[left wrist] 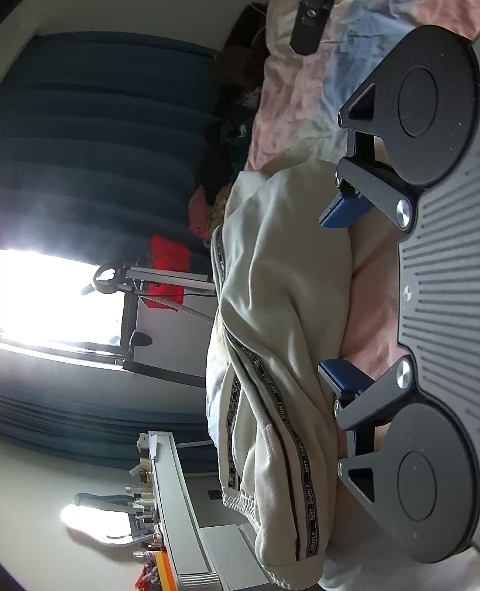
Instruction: Fold clothes
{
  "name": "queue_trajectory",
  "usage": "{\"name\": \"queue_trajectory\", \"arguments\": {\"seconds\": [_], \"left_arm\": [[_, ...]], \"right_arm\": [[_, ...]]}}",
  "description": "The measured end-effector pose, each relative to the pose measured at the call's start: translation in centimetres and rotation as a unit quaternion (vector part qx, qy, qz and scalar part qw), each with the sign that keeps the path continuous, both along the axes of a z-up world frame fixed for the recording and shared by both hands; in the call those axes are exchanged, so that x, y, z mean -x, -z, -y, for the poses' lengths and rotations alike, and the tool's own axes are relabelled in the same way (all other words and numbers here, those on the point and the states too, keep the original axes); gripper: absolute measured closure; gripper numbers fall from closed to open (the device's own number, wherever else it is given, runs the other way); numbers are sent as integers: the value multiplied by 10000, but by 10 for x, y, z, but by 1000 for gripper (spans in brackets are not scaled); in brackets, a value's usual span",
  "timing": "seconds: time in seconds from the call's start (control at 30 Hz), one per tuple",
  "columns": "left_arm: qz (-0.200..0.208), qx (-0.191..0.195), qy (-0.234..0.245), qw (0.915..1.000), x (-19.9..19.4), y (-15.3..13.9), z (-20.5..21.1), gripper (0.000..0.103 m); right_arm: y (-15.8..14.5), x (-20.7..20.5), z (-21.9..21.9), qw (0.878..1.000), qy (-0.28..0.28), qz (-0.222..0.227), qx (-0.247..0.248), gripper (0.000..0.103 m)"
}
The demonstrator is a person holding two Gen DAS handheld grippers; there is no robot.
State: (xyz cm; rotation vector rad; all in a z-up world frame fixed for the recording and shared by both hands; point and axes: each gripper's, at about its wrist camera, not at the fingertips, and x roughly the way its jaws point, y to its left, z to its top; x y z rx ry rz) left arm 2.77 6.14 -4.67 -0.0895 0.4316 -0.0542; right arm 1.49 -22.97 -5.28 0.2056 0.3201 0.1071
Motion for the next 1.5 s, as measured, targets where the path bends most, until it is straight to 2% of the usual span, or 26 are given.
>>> {"name": "queue_trajectory", "arguments": {"seconds": [0.17,0.37,0.47,0.67,0.8,1.03,1.13,1.2,1.23,1.3,1.37,1.5], "left_arm": [[-200,-97,105,9997,-20,8,5,22],[-485,-91,394,9980,-76,27,7,23],[-405,-160,470,9979,-117,25,9,23],[-301,-449,478,9974,-212,-1,31,23],[-497,-646,405,9958,-272,-2,61,23],[-827,-986,276,9913,-376,-3,111,22],[-862,-1046,323,9902,-391,1,125,34],[-952,-1170,448,9875,-394,2,136,55],[-929,-1303,506,9858,-391,1,141,61],[-811,-1566,605,9825,-381,-2,147,89],[-773,-1619,658,9816,-369,-9,148,95],[-558,-1583,803,9825,-323,-32,145,97]], "right_arm": [[-3,6,5,9999,65,-64,-86,16],[2,-1,13,9992,278,-162,-220,16],[8,-10,20,9981,308,-305,-445,16],[23,-33,37,9934,438,-520,-922,16],[39,-56,40,9899,398,-731,-1144,16],[61,-87,47,9894,558,-833,-1055,16],[71,-99,57,9859,628,-910,-1259,16],[77,-106,62,9840,701,-966,-1320,16],[79,-108,63,9834,755,-996,-1312,16],[80,-108,65,9836,802,-968,-1297,16],[80,-107,65,9845,811,-914,-1258,16],[73,-100,61,9879,792,-773,-1083,16]]}}
